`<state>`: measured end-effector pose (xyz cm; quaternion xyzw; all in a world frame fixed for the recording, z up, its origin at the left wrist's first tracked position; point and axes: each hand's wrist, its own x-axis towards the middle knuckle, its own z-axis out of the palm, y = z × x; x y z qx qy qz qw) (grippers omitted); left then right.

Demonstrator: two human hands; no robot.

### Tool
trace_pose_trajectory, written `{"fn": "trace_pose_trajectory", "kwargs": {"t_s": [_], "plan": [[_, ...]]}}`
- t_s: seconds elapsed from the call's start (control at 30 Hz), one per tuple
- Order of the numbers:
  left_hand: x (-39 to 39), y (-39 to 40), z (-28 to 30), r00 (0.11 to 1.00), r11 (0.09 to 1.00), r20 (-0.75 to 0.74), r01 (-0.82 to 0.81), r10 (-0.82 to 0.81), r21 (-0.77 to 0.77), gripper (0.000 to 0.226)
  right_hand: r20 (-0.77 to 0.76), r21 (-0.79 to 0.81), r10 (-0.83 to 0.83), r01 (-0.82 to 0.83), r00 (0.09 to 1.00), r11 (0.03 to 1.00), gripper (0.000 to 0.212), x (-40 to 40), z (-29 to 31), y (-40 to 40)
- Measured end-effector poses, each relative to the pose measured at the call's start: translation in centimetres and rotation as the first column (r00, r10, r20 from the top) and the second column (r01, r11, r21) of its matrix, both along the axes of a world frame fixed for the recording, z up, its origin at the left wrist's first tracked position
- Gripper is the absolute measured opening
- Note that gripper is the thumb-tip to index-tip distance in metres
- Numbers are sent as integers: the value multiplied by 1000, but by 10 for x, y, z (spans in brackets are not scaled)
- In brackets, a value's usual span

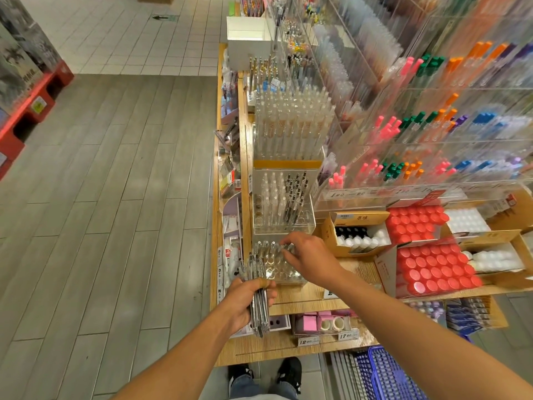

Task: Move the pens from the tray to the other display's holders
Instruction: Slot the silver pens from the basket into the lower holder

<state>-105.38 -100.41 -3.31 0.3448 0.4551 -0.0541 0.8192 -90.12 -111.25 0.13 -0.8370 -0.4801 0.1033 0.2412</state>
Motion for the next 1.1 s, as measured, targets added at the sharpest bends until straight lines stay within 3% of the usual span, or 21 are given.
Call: {"fn": "trace_pose_trajectory", "kwargs": {"t_s": [0.53,0.67,0.93,1.03,1.1], "plan": [[0,2,0,1000,1000,-17,0,0,4,37,-16,-235,43,-45,999,971,16,1,-6,7],[0,2,1,1000,1000,-18,22,-22,-8,27,30,-262,64,-54,998,964,16,1,-9,11],[-1,7,1,1000,1000,-10,-14,14,-1,34,93,-175,10,6,996,985,17,-8,-14,12],[0,9,2,1000,1000,7,-16,17,-18,30,-167,-42,-122,117,978,992,16,-12,-9,15],[1,9,3,1000,999,27,-15,16,-28,28,-467,-106,-153,117,871,987,22,-14,-5,17]]}}
